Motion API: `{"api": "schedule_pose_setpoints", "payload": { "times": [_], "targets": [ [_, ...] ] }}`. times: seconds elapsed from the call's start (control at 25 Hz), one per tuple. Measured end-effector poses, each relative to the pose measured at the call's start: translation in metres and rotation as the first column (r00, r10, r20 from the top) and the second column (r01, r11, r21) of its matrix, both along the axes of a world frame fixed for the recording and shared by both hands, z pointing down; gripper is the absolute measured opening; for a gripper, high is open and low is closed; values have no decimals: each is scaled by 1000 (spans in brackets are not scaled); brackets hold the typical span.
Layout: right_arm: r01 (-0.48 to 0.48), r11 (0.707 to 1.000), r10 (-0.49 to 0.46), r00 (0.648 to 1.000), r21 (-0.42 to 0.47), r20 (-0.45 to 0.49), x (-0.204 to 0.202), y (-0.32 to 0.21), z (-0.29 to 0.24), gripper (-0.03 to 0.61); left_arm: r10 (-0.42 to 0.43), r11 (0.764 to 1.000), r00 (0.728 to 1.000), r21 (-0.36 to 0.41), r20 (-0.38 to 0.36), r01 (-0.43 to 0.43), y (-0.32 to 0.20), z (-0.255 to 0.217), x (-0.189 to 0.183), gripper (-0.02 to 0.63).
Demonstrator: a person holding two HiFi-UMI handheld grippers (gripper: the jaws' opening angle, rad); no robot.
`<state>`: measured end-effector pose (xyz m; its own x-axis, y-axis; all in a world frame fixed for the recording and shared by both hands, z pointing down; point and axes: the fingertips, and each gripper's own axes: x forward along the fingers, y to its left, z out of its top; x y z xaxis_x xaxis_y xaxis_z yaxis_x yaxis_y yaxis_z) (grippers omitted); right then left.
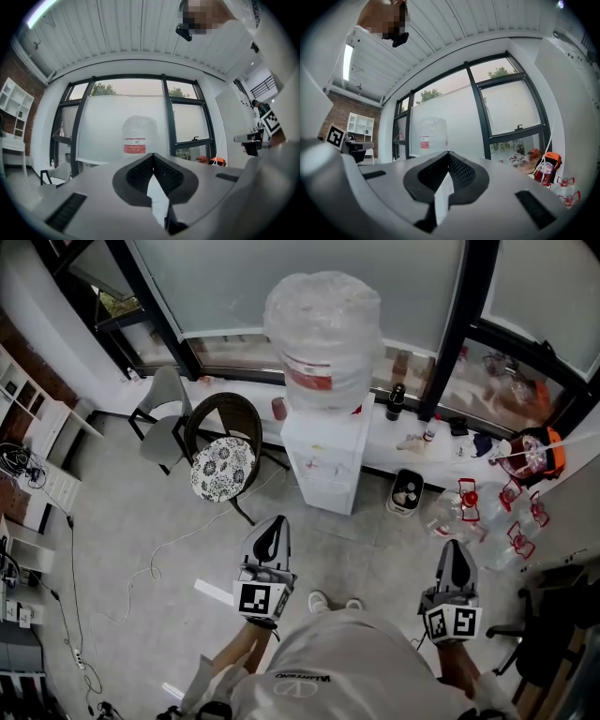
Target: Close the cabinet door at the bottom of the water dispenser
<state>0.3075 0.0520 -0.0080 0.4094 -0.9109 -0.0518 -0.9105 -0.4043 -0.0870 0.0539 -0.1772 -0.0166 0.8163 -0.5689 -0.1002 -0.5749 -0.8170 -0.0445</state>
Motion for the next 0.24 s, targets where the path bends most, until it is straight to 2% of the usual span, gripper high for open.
{"api": "schedule_pose_setpoints", "payload": {
  "times": [0.24],
  "targets": [
    [-4, 1000, 4, 1000, 6, 6, 2, 5, 0, 15, -2, 998, 999, -60, -45, 0, 0, 0, -1, 8]
  ]
}}
